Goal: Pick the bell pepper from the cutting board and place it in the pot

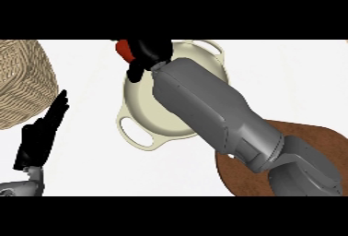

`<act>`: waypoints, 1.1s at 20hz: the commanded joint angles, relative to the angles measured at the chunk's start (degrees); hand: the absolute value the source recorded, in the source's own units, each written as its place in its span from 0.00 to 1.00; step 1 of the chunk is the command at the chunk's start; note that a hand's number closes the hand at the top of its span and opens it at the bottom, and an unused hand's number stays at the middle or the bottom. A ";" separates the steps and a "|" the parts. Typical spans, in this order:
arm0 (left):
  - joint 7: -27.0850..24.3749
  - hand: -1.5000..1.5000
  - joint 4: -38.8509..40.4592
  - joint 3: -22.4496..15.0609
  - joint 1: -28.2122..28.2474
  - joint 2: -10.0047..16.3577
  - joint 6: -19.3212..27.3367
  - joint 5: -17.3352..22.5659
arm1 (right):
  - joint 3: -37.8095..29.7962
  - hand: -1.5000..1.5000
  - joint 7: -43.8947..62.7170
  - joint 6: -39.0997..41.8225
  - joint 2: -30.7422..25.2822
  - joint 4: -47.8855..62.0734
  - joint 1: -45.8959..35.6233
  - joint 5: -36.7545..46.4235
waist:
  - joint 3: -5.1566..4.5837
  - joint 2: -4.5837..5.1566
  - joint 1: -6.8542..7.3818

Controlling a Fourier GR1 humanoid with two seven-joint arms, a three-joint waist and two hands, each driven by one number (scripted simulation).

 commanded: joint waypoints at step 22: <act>-1.99 0.50 3.51 3.86 -0.05 1.14 -0.62 0.90 | -13.71 0.00 -27.23 -5.78 0.01 -3.46 5.59 -32.42 | 0.12 -1.17 -3.43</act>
